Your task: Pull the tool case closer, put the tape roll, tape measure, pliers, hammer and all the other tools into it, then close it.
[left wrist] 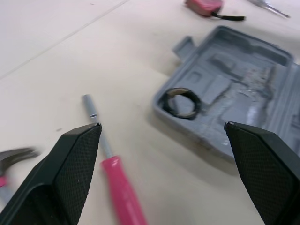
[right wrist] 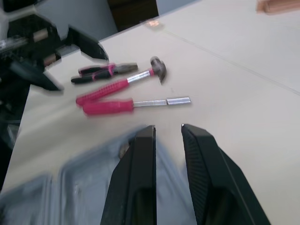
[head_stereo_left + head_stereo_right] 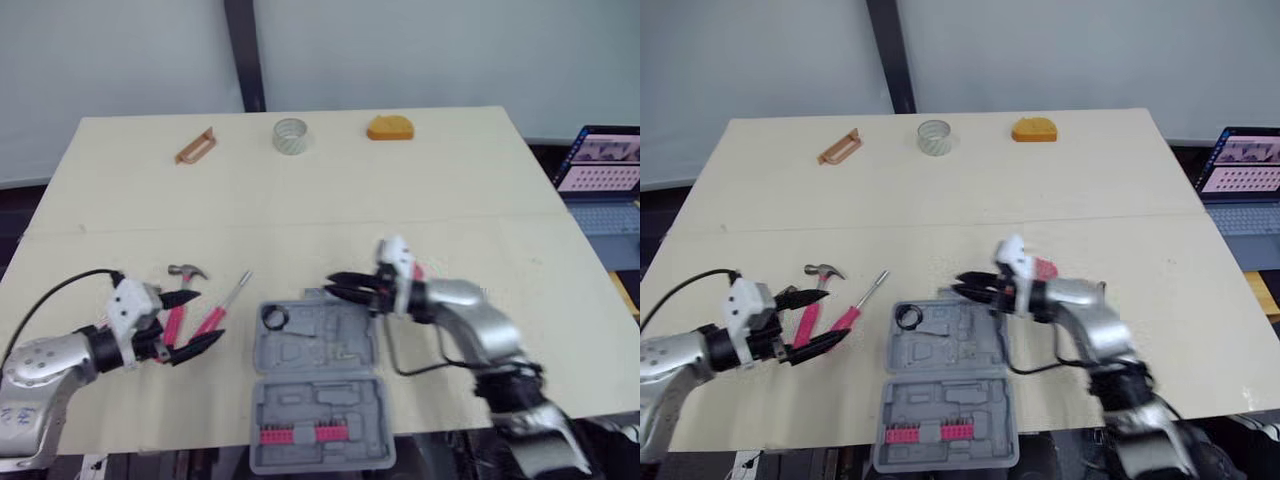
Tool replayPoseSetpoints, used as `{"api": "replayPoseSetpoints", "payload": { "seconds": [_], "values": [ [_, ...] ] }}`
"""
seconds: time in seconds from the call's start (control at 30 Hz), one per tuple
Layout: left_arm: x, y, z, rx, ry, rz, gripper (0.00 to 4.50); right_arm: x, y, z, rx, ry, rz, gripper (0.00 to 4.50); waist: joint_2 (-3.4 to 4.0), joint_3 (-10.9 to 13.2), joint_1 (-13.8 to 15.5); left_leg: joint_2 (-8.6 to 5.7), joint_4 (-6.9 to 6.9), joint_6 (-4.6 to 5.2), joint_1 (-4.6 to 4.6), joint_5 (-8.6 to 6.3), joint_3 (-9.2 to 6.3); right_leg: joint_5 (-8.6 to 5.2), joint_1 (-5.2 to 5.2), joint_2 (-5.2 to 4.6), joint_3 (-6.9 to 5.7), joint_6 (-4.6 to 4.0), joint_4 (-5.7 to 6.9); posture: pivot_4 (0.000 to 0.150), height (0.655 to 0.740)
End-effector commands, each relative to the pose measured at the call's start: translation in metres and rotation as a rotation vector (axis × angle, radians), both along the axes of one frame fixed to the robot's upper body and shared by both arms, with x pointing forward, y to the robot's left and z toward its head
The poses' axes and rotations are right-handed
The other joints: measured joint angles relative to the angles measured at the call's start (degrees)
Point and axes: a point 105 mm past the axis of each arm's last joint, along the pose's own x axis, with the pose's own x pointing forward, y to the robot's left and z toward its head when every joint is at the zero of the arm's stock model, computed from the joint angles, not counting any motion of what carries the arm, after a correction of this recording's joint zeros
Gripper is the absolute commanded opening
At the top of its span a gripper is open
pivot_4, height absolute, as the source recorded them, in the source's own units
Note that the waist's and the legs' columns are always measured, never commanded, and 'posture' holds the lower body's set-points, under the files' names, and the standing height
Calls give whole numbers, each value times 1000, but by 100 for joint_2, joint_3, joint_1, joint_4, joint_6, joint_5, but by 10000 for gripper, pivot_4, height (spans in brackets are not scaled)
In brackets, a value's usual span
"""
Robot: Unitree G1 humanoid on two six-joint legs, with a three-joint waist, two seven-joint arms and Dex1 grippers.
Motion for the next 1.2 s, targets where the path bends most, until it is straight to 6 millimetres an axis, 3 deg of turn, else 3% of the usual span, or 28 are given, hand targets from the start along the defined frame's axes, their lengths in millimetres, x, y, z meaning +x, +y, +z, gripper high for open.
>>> {"api": "replayPoseSetpoints", "payload": {
  "seconds": [0.03,0.17,0.27,0.37,0.43,0.53,0.77,1.2],
  "values": [
    [-11,29,11,11,-7,123,45000,-13,-48,11,-29,18,-63,9497,-2,2,1,0,0,1,0,-1,4,0,0,0,1,0,-2,1500,7400],
    [-36,83,13,49,42,320,45000,-23,-130,10,-128,84,-267,9497,-6,6,-17,5,-1,2,1,-2,13,-1,-1,1,3,-2,-8,1500,7400],
    [-63,127,3,66,96,476,45000,-32,-193,2,-187,143,-458,17430,-8,6,-2,5,-1,8,3,-9,24,-1,-1,1,4,-2,-14,1500,7400],
    [-76,143,-2,77,123,518,45000,-36,-213,-3,-230,146,-515,32879,-12,7,-10,5,2,16,6,-17,39,-1,0,-1,6,-2,-22,1500,7400],
    [-84,161,-6,85,126,588,45000,-37,-240,-8,-241,159,-615,42876,-13,6,-4,8,6,16,7,-17,41,-2,0,-2,8,-2,-21,1500,7400],
    [-92,180,-11,79,118,667,45000,-39,-266,-19,-267,174,-710,44673,-13,6,-4,8,10,17,7,-20,42,-1,0,-3,9,-2,-19,1500,7400],
    [-107,201,-27,91,130,757,45000,-41,-287,-34,-269,180,-790,44673,-13,6,-27,9,9,19,12,-23,55,-1,-2,-4,9,-2,-18,1500,7400],
    [-96,195,-27,96,104,711,45000,-36,-283,-30,-250,146,-788,44673,-13,6,-23,10,10,18,15,-24,58,-1,-2,-5,10,-2,-15,1500,7400]
  ]
}}
